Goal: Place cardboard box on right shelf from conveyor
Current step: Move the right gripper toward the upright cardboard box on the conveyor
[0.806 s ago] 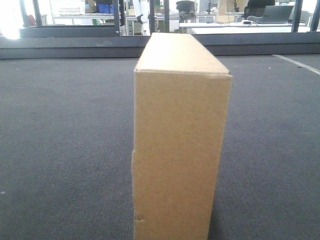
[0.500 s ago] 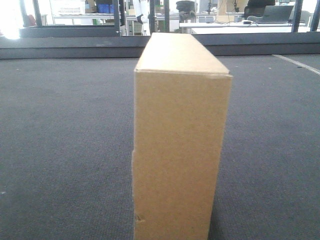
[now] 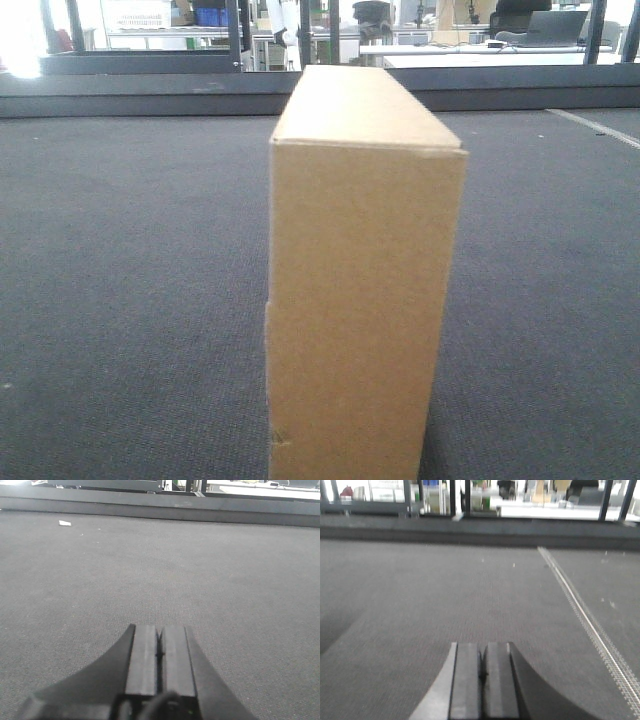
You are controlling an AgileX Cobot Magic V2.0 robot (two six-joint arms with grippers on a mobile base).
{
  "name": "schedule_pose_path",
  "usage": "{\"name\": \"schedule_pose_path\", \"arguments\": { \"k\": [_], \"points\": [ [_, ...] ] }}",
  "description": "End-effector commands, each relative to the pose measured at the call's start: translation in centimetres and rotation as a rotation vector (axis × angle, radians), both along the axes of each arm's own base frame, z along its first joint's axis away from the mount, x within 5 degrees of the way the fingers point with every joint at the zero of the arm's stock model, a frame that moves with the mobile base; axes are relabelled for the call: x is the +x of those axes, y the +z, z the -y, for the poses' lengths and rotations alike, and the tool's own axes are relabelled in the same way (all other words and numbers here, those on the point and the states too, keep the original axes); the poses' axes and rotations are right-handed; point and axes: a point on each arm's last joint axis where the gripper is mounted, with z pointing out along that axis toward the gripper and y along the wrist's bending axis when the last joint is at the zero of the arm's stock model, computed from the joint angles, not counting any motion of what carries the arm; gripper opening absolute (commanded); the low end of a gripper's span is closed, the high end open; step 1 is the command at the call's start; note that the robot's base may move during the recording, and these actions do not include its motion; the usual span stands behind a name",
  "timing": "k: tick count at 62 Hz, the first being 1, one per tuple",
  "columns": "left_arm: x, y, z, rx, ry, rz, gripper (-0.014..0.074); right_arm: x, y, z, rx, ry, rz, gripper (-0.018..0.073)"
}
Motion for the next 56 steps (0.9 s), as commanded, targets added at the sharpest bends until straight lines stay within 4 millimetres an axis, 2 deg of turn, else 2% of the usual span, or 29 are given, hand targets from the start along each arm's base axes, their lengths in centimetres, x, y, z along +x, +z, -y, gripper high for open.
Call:
{"name": "schedule_pose_path", "arguments": {
  "k": [1,10,23,33,44,46,51,56],
  "points": [
    [0.0,0.6,0.0,-0.012,0.004,0.084,-0.0116,-1.0,3.6,0.0,-0.001,-0.003,0.073,0.0022],
    [0.0,0.6,0.0,-0.012,0.004,0.084,-0.0116,-1.2,5.8,0.0,-0.006,-0.001,-0.065,0.0022],
    [0.0,0.6,0.0,-0.012,0.004,0.084,-0.0116,0.3,8.7,0.0,-0.004,0.002,-0.133,0.0022],
    [0.0,0.6,0.0,-0.012,0.004,0.084,-0.0116,3.0,10.5,-0.2,0.003,0.005,-0.239,0.0022],
    [0.0,0.6,0.0,-0.012,0.004,0.084,-0.0116,7.3,11.7,-0.3,0.024,-0.001,-0.422,0.0032],
    [0.0,0.6,0.0,-0.012,0.004,0.084,-0.0116,7.9,11.9,-0.3,0.036,-0.006,-0.451,0.0056],
    [0.0,0.6,0.0,-0.012,0.004,0.084,-0.0116,9.7,12.7,-0.4,0.06,-0.014,-0.522,0.019],
    [0.0,0.6,0.0,-0.012,0.004,0.084,-0.0116,11.1,13.6,-0.6,0.07,-0.026,-0.588,0.0447]
  ]
}}
